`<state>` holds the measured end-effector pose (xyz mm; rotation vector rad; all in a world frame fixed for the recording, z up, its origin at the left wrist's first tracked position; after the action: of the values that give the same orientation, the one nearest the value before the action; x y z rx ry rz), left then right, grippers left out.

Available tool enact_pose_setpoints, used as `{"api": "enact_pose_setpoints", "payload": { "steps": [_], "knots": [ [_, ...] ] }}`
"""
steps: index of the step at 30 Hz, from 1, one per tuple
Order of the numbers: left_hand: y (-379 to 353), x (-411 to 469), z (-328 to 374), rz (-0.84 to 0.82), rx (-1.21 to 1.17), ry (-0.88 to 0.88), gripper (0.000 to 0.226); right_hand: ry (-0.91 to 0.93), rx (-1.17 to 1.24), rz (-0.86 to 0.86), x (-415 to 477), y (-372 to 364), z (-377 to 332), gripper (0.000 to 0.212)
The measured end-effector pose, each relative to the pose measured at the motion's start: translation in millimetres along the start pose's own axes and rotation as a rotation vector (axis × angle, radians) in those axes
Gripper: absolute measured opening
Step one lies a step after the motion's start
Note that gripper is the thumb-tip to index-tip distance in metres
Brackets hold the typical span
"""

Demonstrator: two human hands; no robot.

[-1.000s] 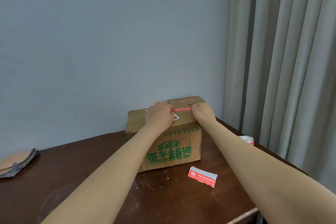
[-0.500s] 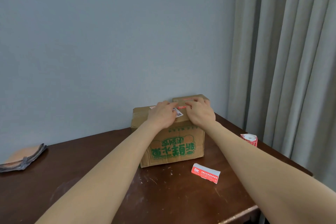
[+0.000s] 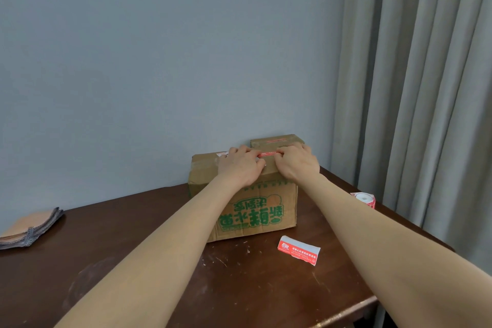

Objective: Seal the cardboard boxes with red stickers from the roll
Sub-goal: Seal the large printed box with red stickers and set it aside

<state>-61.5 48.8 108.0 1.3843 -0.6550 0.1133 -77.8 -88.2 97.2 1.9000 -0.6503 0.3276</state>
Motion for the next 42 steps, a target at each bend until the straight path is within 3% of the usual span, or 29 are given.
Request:
{"api": "enact_pose_setpoints", "payload": {
  "steps": [13, 18, 21, 25, 28, 42],
  "knots": [
    [-1.2, -1.3, 1.4, 0.020, 0.011, 0.011, 0.048, -0.245, 0.297, -0.061, 3.5, -17.0, 15.1, 0.035],
    [1.2, -2.0, 1.0, 0.099, -0.049, 0.011, 0.045, -0.248, 0.259, -0.033, 6.5, -15.0, 14.0, 0.037],
    [5.9, -3.7, 3.6, 0.176, -0.091, 0.005, 0.039, -0.190, 0.141, 0.019, 2.0, -7.4, 12.1, 0.036],
    [10.5, -8.2, 7.4, 0.251, -0.053, -0.037, 0.039, 0.046, 0.028, 0.173, -5.6, 11.7, -3.7, 0.040],
    [8.3, -11.5, 7.9, 0.226, -0.003, -0.064, 0.041, 0.138, 0.022, 0.103, -11.6, 9.7, -11.8, 0.042],
    [7.3, -9.8, 5.4, 0.185, -0.060, 0.003, 0.041, 0.078, -0.087, 0.121, -12.1, 11.1, -1.8, 0.043]
  ]
}}
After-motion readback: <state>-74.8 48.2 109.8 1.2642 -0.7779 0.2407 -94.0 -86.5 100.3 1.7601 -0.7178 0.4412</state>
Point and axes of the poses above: each hand's wrist, its own x-axis towards the middle knuckle, its own y-axis out of the back of the hand, z = x × y, the point moved 5 cm from there along x, towards the middle knuckle, and after that the axes turned 14 degrees about z, right-handed, at the moved point
